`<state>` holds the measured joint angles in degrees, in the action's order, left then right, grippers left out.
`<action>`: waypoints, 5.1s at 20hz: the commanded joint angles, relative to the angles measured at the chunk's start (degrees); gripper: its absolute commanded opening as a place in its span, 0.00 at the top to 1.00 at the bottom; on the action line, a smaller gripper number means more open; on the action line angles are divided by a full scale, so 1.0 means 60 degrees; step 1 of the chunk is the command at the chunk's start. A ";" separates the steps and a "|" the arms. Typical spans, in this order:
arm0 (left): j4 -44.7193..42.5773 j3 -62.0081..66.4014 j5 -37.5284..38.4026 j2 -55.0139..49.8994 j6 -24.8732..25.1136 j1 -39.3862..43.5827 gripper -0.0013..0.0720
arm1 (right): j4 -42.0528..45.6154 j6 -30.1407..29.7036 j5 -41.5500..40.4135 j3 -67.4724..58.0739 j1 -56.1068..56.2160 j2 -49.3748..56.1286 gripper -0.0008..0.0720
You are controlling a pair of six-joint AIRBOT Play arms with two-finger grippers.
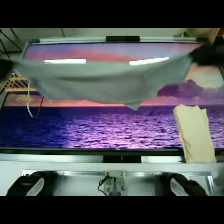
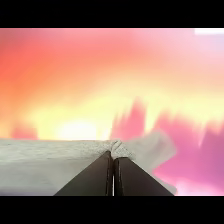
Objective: Fold the shirts.
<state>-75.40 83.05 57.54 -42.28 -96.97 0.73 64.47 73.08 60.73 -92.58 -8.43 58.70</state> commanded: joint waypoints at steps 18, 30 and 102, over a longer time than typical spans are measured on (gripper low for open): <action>-0.2856 -0.2062 0.0630 -0.0375 -0.0710 -0.0025 0.94 | 0.1687 0.0743 -0.1672 -0.1341 0.0011 0.1133 0.88; -0.2561 -0.2361 -0.2164 -0.6459 -0.0892 -0.0302 0.94 | -0.1526 0.1541 -0.1836 -0.1341 0.0313 0.7548 0.88; 0.0867 0.5424 0.2302 0.1508 0.0860 -0.2925 0.94 | 0.2433 0.0455 0.1410 -0.3537 -0.1195 -0.3978 0.88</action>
<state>-67.33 113.65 64.34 -35.99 -89.71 -16.82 72.49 74.32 66.54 -112.25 -15.44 39.29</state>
